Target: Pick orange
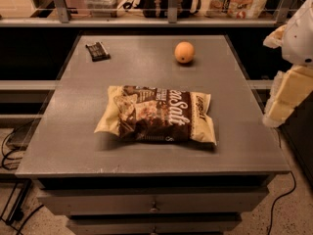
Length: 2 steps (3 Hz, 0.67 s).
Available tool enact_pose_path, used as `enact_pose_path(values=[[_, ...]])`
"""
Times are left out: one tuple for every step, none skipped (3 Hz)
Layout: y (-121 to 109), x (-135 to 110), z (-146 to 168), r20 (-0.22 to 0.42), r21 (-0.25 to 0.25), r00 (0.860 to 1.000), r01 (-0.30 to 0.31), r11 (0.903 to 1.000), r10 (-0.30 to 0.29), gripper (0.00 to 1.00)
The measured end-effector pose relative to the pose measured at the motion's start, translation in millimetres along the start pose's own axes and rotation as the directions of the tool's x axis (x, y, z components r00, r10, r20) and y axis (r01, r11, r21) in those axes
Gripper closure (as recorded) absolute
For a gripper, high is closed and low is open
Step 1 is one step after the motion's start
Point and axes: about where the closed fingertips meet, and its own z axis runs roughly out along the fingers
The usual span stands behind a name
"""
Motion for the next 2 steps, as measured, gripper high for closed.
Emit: enact_pose_path(values=[[-35.3,-6.6,14.8,0.027,0.027,1.0,-0.006,0.9996,0.006,0.0],[-81.7,-20.8,28.5,0.087,0.049,0.996,-0.028,0.9984,0.023,0.0]])
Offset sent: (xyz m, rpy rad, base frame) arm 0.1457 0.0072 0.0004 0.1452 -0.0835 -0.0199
